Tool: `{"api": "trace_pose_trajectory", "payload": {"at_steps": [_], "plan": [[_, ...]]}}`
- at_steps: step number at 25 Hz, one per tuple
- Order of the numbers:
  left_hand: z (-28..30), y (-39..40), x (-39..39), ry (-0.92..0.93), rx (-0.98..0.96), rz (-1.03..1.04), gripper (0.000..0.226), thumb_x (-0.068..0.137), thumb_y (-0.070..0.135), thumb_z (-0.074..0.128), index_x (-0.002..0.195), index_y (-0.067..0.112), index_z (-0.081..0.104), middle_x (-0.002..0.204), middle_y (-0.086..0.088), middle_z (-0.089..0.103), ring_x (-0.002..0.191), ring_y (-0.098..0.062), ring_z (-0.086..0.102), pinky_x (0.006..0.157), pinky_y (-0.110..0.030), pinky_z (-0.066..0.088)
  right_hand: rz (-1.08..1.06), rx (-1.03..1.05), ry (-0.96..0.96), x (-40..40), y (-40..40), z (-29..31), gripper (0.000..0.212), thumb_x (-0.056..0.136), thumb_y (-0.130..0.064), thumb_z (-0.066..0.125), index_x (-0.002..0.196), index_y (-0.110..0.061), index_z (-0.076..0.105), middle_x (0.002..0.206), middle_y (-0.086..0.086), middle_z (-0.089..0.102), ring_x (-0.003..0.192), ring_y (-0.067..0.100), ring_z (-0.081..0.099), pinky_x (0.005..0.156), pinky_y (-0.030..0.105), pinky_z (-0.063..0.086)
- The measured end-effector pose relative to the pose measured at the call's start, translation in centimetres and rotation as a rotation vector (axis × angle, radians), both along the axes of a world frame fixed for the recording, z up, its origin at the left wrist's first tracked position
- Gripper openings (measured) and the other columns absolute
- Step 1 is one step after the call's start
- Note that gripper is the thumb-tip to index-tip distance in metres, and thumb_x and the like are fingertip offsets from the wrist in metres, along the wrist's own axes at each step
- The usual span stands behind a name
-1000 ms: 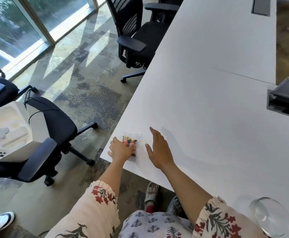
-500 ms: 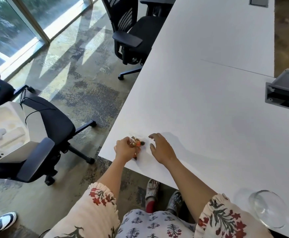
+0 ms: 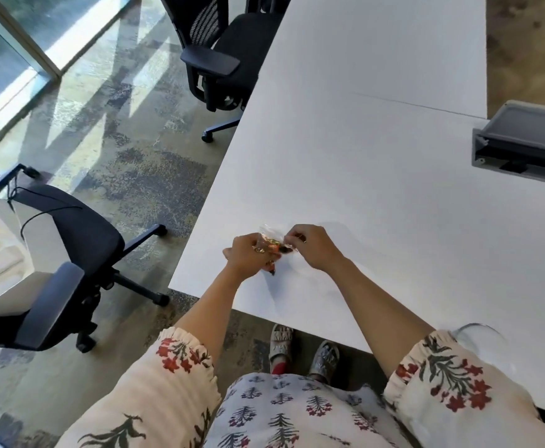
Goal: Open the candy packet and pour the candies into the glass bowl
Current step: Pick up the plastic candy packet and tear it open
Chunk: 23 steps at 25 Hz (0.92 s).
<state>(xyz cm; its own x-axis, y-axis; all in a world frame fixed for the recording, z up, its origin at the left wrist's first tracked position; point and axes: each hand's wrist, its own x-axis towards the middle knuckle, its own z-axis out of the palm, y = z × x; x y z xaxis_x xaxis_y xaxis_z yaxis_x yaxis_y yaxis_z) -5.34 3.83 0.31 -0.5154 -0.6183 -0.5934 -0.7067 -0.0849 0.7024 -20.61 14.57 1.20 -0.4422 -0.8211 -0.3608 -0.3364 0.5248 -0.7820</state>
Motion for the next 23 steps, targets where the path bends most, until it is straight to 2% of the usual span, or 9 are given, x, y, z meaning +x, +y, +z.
{"api": "trace_pose_trajectory", "payload": {"at_steps": [2,4,6,8,11,14,17,20,23], "plan": [[0.6,0.9,-1.3,-0.024,-0.034,-0.029,0.014,0.068,0.032,0.066,0.079,0.027,0.072,0.069,0.005,0.08,0.068,0.001,0.075,0.102,-0.042,0.036,0.014,0.012,-0.021,-1.5,0.7,0.5,0.016,0.096,-0.011,0.063,0.09,-0.008,0.077,0.076,-0.007,0.068,0.068,-0.002,0.058,0.066,0.016,0.04],[1.2,1.4,-2.6,-0.061,-0.145,-0.022,0.009,0.072,0.035,0.065,0.08,0.032,0.07,0.072,0.017,0.077,0.081,0.011,0.067,0.09,-0.035,0.027,0.01,0.004,-0.02,-2.8,1.4,1.2,0.016,0.094,-0.009,0.065,0.088,-0.006,0.079,0.072,-0.011,0.069,0.061,-0.007,0.058,0.061,0.009,0.041],[1.2,1.9,-3.5,-0.009,-0.191,0.06,0.028,0.08,0.035,0.077,0.107,0.032,0.071,0.104,0.017,0.072,0.104,-0.005,0.062,0.097,-0.035,0.036,-0.037,-0.02,-0.008,-3.7,2.0,1.7,0.015,0.093,-0.01,0.068,0.086,-0.005,0.08,0.071,-0.008,0.071,0.061,-0.006,0.06,0.062,0.01,0.043],[1.1,2.6,-4.6,0.106,-0.147,0.189,0.049,0.085,0.032,0.081,0.128,0.016,0.063,0.122,0.003,0.061,0.108,-0.018,0.06,0.099,-0.036,0.049,-0.116,-0.036,-0.021,-4.3,2.7,2.1,0.016,0.092,-0.014,0.07,0.082,-0.009,0.081,0.071,-0.003,0.074,0.064,0.001,0.063,0.066,0.014,0.047],[1.2,4.2,-6.7,0.243,0.079,0.316,0.023,0.095,0.024,0.071,0.109,0.005,0.07,0.115,-0.016,0.073,0.09,-0.027,0.073,0.083,-0.037,0.063,-0.194,-0.067,-0.052,-4.8,3.4,2.9,0.025,0.092,-0.02,0.07,0.068,-0.022,0.076,0.062,0.001,0.071,0.057,0.015,0.065,0.059,0.022,0.051],[1.6,5.4,-8.8,0.362,0.241,0.389,0.024,0.097,0.015,0.062,0.089,-0.004,0.074,0.089,-0.021,0.078,0.08,-0.042,0.077,0.069,-0.035,0.064,-0.28,-0.099,-0.045,-5.2,3.6,3.6,0.013,0.091,-0.02,0.073,0.081,-0.02,0.081,0.074,0.002,0.078,0.065,0.014,0.072,0.058,0.012,0.052],[2.1,6.3,-10.0,0.452,0.339,0.429,0.028,0.094,0.019,0.068,0.088,-0.006,0.078,0.087,-0.025,0.078,0.081,-0.041,0.079,0.074,-0.035,0.064,-0.374,-0.106,-0.079,-5.8,4.0,3.5,0.009,0.089,-0.018,0.074,0.083,-0.018,0.081,0.069,0.002,0.076,0.057,0.009,0.069,0.055,0.015,0.054],[2.4,6.9,-11.2,0.412,0.309,0.419,0.027,0.087,0.02,0.082,0.091,-0.006,0.078,0.092,-0.024,0.079,0.087,-0.034,0.08,0.077,-0.033,0.065,-0.415,-0.076,-0.055,-6.1,4.9,2.9,0.008,0.086,-0.015,0.074,0.088,-0.014,0.082,0.065,-0.007,0.071,0.056,-0.004,0.064,0.056,0.008,0.047],[2.7,7.6,-12.4,0.332,0.26,0.439,0.016,0.087,0.011,0.079,0.08,-0.003,0.076,0.089,-0.024,0.079,0.083,-0.037,0.08,0.076,-0.036,0.067,-0.464,-0.079,-0.062,-6.3,6.0,2.5,0.006,0.084,-0.016,0.077,0.084,-0.013,0.082,0.068,-0.001,0.074,0.056,0.004,0.068,0.056,0.01,0.05]]}}
